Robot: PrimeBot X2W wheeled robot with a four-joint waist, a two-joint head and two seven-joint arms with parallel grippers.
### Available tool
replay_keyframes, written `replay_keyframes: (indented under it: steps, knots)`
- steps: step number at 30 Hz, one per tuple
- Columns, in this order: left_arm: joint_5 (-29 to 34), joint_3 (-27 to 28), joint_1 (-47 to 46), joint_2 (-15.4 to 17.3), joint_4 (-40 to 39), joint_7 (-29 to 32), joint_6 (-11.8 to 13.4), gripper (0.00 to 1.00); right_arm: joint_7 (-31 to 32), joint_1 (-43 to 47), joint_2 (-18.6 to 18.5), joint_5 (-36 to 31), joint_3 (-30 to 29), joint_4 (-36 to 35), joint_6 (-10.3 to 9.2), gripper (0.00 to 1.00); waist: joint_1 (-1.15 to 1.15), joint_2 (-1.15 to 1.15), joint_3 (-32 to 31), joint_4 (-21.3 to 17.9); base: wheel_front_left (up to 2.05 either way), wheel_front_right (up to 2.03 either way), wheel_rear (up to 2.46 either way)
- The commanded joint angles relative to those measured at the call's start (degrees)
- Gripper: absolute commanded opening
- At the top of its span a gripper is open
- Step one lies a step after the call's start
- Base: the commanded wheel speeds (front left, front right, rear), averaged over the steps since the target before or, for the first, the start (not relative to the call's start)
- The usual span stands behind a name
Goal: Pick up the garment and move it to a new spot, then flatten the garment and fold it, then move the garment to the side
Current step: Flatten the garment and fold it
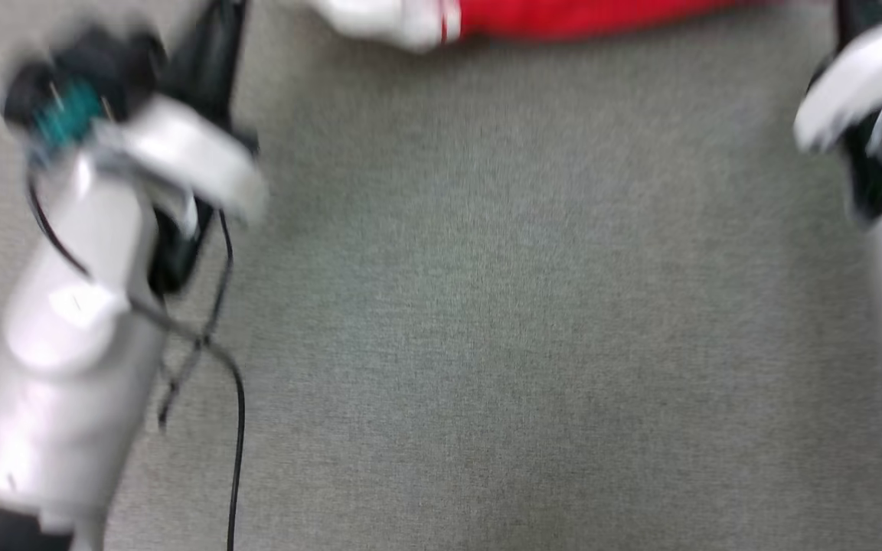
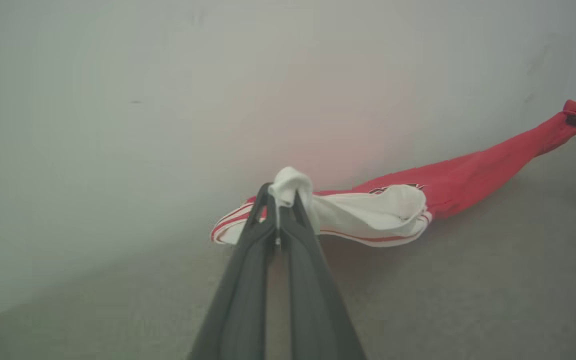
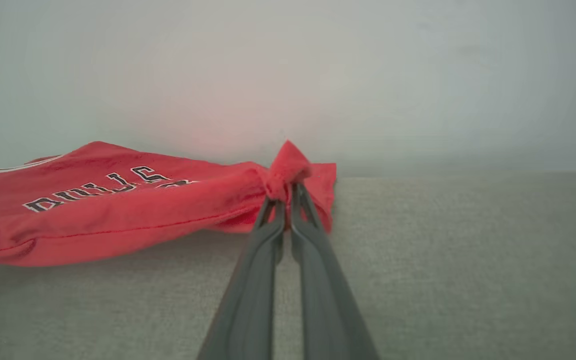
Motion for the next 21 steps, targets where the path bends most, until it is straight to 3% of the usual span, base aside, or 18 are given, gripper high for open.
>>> replay_keyframes:
  steps: [1,11,21]
  knots:
    - [-0.7,-0.3,3.0,0.3,-0.5,-0.2,-0.1,0.00,0.4,2.3,-0.5,1.4,0.7,-0.1,-0.09,0.00,0.01,0.00,-4.2,-0.1,0.00,0.00,0.00]
    - [-4.0,-3.8,25.5,3.2,-6.0,3.3,0.3,0.00,6.8,21.9,-4.1,15.8,8.4,-3.6,-0.08,0.00,0.01,0.00,-13.0,-0.3,0.00,0.00,0.00]
    - [-7.0,-4.6,40.9,7.9,-14.1,7.5,1.5,0.00,15.6,36.4,-9.0,28.5,13.8,-11.0,-0.09,0.00,0.01,0.00,-20.4,-0.8,0.00,0.00,0.00]
